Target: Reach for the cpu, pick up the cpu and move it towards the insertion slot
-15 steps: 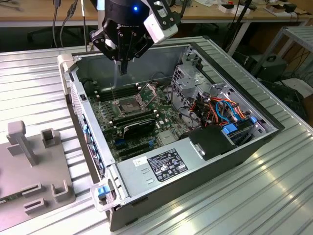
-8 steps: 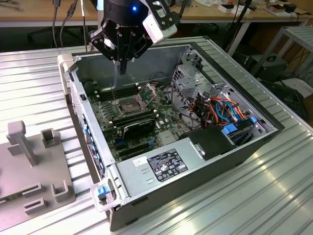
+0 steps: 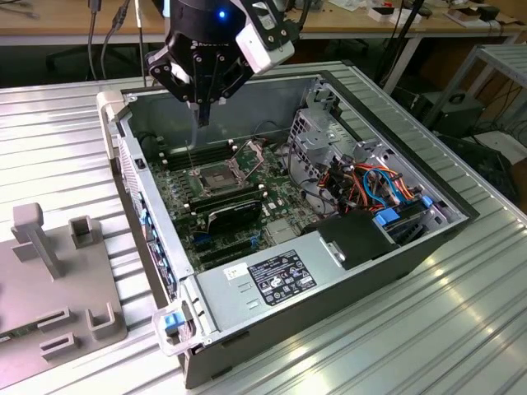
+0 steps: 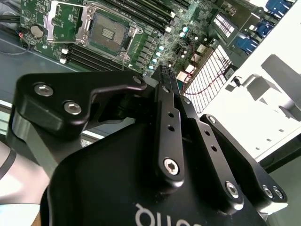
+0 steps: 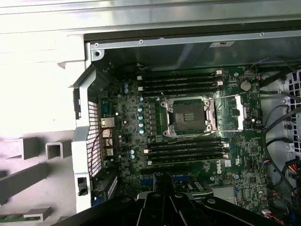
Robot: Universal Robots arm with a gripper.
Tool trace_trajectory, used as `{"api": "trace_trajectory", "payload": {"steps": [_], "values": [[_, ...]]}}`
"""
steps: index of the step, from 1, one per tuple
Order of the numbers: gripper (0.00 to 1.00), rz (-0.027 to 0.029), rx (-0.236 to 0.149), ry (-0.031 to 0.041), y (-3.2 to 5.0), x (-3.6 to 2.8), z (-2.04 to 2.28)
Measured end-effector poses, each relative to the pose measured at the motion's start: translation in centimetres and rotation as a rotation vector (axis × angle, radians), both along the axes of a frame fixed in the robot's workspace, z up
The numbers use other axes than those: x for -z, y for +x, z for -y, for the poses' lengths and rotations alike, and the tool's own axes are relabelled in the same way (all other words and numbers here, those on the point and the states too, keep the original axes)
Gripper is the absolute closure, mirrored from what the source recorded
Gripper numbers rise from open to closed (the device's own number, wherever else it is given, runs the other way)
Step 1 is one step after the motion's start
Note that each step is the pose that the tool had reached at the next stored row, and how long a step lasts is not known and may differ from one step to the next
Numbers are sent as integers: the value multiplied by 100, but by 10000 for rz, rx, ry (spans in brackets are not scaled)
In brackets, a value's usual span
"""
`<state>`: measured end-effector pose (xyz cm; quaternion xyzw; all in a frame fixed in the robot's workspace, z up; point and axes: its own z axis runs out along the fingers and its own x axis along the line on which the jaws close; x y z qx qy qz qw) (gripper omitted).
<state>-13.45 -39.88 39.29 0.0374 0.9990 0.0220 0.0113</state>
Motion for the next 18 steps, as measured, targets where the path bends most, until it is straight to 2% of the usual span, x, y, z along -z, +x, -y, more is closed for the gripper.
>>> {"api": "trace_trajectory", "payload": {"steps": [18], "values": [[89, -52, 1, 1, -67, 6, 0]]}}
